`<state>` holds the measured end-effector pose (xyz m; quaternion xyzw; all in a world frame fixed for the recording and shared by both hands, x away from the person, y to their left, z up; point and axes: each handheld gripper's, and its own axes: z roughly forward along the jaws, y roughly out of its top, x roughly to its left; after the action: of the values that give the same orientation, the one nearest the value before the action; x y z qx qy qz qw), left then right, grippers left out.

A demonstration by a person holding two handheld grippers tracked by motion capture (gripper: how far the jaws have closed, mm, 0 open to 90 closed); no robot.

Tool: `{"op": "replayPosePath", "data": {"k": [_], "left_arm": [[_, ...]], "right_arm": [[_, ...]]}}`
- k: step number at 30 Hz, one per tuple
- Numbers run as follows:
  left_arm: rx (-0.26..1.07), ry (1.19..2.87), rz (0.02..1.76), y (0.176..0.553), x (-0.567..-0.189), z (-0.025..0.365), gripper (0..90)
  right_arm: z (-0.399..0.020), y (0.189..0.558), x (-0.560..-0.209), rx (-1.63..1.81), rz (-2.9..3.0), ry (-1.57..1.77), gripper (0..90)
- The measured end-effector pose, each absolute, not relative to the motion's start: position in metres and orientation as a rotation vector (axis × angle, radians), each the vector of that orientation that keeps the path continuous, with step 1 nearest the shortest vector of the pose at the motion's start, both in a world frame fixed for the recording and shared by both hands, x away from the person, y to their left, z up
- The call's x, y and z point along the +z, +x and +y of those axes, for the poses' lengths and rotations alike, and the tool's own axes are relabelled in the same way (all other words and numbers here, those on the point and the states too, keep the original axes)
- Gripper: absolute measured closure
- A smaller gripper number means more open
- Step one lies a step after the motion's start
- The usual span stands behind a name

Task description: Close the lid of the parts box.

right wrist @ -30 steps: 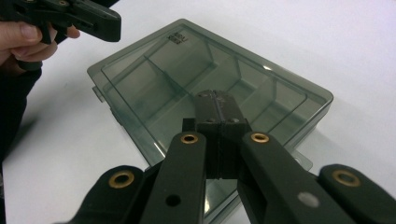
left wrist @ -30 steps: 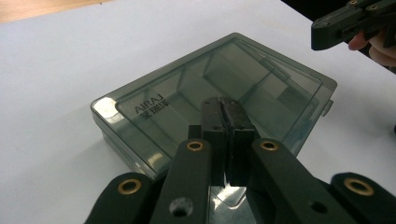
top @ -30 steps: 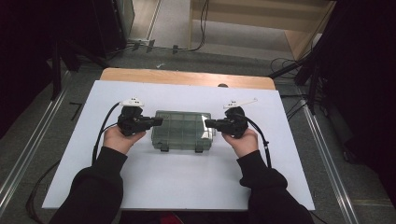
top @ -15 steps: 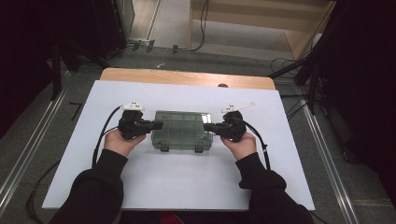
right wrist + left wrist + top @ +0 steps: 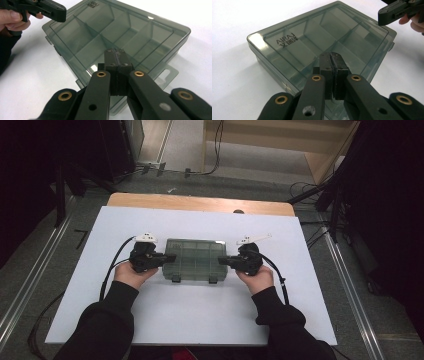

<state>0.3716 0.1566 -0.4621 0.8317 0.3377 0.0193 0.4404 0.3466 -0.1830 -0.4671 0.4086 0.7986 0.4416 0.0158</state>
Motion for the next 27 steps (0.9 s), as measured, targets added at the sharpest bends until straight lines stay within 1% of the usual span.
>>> {"op": "replayPosePath", "data": {"k": [14, 16, 23, 25, 26, 27], "left_arm": [[0.035, 2.069, 0.822, 0.371, -0.468, 0.156, 88.1], [0.038, 2.094, 0.822, 0.370, -0.471, 0.154, 88.3], [0.012, 2.084, 0.812, 0.370, -0.472, 0.154, 88.9], [0.004, 2.084, 0.816, 0.370, -0.472, 0.154, 87.2], [0.002, 2.084, 0.824, 0.370, -0.470, 0.154, 85.2], [-0.009, 2.084, 0.835, 0.370, -0.469, 0.154, 82.7]], "right_arm": [[-0.180, 0.344, -0.476, 1.338, 2.503, 1.263, 88.1], [-0.178, 0.344, -0.478, 1.285, 2.520, 1.255, 88.2], [-0.179, 0.339, -0.480, 1.318, 2.516, 1.244, 88.1], [-0.180, 0.340, -0.480, 1.326, 2.520, 1.250, 86.9], [-0.181, 0.341, -0.481, 1.339, 2.520, 1.245, 84.1], [-0.181, 0.341, -0.480, 1.344, 2.521, 1.257, 83.9]]}}
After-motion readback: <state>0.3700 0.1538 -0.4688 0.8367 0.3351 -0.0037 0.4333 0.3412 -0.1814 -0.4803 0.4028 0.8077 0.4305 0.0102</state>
